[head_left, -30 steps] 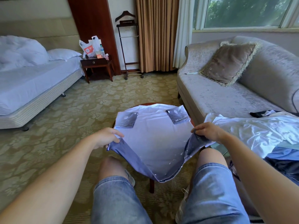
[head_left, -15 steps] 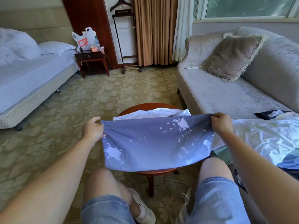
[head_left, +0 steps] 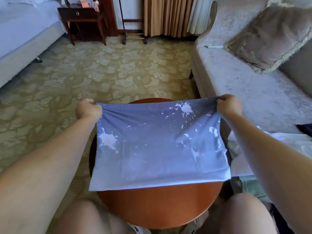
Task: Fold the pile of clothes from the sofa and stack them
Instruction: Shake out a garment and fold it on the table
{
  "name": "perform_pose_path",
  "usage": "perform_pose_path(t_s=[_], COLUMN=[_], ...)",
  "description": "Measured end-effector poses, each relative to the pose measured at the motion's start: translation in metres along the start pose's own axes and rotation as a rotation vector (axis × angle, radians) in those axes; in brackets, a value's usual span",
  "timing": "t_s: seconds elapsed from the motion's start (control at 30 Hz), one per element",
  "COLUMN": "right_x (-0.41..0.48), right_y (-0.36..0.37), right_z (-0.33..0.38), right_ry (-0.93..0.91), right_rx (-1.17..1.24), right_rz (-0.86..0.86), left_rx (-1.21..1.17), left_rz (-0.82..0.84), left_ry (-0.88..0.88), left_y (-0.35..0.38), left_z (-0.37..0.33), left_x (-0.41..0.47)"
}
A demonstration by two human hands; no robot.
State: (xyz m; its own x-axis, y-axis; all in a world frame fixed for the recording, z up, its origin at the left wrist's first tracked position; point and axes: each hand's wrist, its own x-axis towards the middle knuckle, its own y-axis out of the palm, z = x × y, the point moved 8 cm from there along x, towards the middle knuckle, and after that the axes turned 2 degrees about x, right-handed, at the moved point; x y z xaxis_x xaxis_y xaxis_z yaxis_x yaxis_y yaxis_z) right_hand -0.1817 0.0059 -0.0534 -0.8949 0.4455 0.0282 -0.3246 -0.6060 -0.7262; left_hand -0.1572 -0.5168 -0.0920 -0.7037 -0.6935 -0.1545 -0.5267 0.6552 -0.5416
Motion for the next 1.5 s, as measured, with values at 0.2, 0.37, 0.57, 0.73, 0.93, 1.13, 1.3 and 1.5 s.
perform_pose_path(t_s=[0.2,0.37,0.57,0.73,0.93,1.13,1.3,1.5], right_x=[0.003,-0.073,-0.112,-0.128,-0.141,-0.153,-0.157,-0.181], right_y=[0.064,0.113,0.120,0.117,0.113,0.111,0.109,0.111], right_z=[-0.002,-0.008,-0.079,-0.087,-0.090,-0.093,-0.092,-0.086], right_ry=[-0.007,-0.291,-0.197,-0.221,-0.228,-0.221,-0.221,-0.278], right_rx=[0.028,-0.202,-0.611,-0.620,-0.627,-0.629,-0.638,-0.620], right_rz=[0.083,0.181,0.289,0.277,0.272,0.298,0.315,0.343], left_rx=[0.201,0.522,0.843,0.758,0.708,0.415,0.339,0.480], left_rz=[0.025,0.129,0.220,0.156,0.086,0.053,0.264,0.458], left_ry=[0.177,0.471,0.391,0.486,0.384,0.252,0.147,0.249], left_y=[0.047,0.074,0.069,0.058,0.040,0.025,0.021,0.019], left_z=[0.006,0.038,0.098,0.100,0.109,0.107,0.112,0.120], left_x=[-0.020,-0.083,-0.117,-0.124,-0.127,-0.122,-0.102,-0.099])
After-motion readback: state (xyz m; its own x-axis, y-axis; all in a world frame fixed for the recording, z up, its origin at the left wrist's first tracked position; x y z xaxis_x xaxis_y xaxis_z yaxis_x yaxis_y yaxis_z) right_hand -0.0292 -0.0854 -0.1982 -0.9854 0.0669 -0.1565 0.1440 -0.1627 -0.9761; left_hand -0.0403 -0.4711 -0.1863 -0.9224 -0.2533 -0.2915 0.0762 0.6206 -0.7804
